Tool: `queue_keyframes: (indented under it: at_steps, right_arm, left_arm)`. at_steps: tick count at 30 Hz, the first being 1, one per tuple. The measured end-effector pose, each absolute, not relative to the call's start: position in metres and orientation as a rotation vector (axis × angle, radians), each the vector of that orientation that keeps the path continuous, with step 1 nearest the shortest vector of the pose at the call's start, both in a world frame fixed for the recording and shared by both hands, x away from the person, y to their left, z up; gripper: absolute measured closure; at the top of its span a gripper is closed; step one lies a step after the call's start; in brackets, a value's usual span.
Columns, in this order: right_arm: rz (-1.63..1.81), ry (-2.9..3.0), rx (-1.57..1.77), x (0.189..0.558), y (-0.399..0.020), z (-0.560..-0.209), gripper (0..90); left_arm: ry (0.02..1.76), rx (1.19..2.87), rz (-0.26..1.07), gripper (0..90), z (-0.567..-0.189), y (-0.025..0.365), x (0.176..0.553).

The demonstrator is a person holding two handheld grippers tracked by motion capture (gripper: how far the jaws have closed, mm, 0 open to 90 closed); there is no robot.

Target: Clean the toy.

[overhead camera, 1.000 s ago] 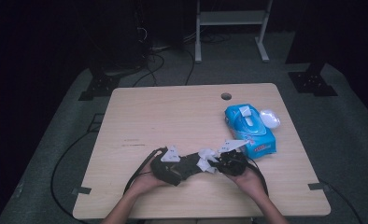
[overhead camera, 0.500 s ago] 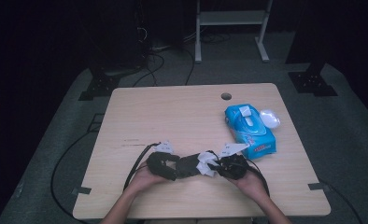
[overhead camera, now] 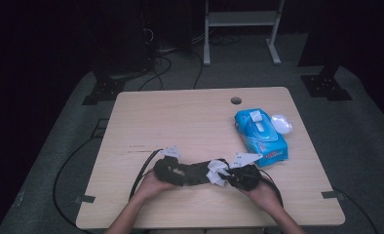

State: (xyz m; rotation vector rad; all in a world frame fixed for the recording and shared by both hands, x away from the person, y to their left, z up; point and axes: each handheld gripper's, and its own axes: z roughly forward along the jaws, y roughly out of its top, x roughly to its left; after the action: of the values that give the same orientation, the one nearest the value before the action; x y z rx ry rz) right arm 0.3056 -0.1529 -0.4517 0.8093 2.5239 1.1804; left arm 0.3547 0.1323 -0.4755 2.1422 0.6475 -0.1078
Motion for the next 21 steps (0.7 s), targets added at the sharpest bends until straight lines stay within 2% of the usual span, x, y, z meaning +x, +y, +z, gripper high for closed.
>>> queue_keyframes:
  at_steps: [21]
  right_arm:
    - [1.245,2.506,0.817,0.299,-0.165,-0.456,84.2]
  left_arm:
    - [0.507,2.197,0.155,39.6,-0.467,0.12,0.338]
